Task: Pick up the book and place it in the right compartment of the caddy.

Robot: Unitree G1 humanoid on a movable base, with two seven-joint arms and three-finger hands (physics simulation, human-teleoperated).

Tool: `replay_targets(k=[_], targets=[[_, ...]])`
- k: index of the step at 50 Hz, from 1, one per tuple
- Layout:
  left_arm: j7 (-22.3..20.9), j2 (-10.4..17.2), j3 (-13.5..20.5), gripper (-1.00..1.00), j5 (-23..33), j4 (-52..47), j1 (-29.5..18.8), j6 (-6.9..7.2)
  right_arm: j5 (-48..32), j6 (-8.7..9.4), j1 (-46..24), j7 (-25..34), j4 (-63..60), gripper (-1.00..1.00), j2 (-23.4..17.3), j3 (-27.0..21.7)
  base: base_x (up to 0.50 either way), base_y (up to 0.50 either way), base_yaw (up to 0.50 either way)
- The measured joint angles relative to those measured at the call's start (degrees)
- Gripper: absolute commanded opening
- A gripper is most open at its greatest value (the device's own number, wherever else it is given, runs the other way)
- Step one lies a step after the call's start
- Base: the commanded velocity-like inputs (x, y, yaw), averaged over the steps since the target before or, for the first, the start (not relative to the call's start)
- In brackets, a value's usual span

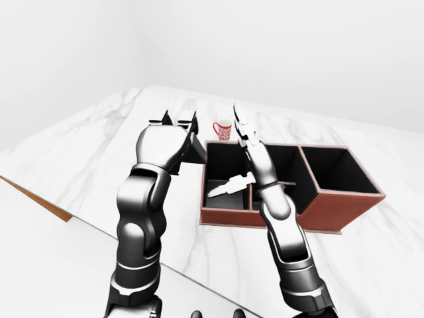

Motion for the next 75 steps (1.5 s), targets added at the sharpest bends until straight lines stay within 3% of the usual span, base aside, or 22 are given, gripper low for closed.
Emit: replay_targets(k=[48, 66, 67, 68, 69, 71, 72, 75], targets=[[0.0, -3.5, -2.5, -1.00, 2.3, -5.1, 2.5, 0.00, -3.7, -0.02, -2.4, 0.4, 6.9, 1.00, 4.4, 4.1, 0.00, 0.00, 0.00], [0.0, -5.0, -3.5, -1.00, 3.7, -8.5, 3.6, 0.00, -4.2, -1.68, -2.5, 0.4, 9.7, 1.00, 5.2, 4.5, 0.00, 0.00, 0.00], [0.0, -5.0, -3.6, -1.00, 3.9, -8.6, 3.7, -0.01, -4.2, -1.80, -2.5, 0.4, 9.7, 0.47, 5.2, 4.5, 0.00, 0.00, 0.00], [0.0, -5.1, -3.6, -1.00, 4.2, -8.7, 3.8, -0.01, -4.3, -1.93, -2.5, 0.2, 9.8, 0.16, 5.2, 4.4, 0.00, 0.00, 0.00], [0.0, -5.1, -3.6, -1.00, 4.5, -8.9, 3.9, -0.02, -4.4, -2.04, -2.4, 0.1, 9.8, 0.04, 5.2, 4.3, 0.00, 0.00, 0.00], [-0.1, -5.2, -3.7, -1.00, 5.2, -9.1, 4.1, -0.02, -4.5, -2.28, -2.5, -0.3, 9.9, -0.91, 5.2, 4.2, 0.00, 0.00, 0.00], [0.0, -5.3, -3.9, -1.00, 5.4, -9.3, 4.3, -0.06, -4.4, -2.36, -2.5, -0.6, 10.0, -1.00, 5.2, 4.1, 0.00, 0.00, 0.00], [0.0, -5.6, -4.5, -1.00, 5.4, -9.7, 5.1, -0.01, -4.4, -2.63, -2.5, -1.4, 10.1, -1.00, 5.3, 3.9, 0.00, 0.00, 0.00]])
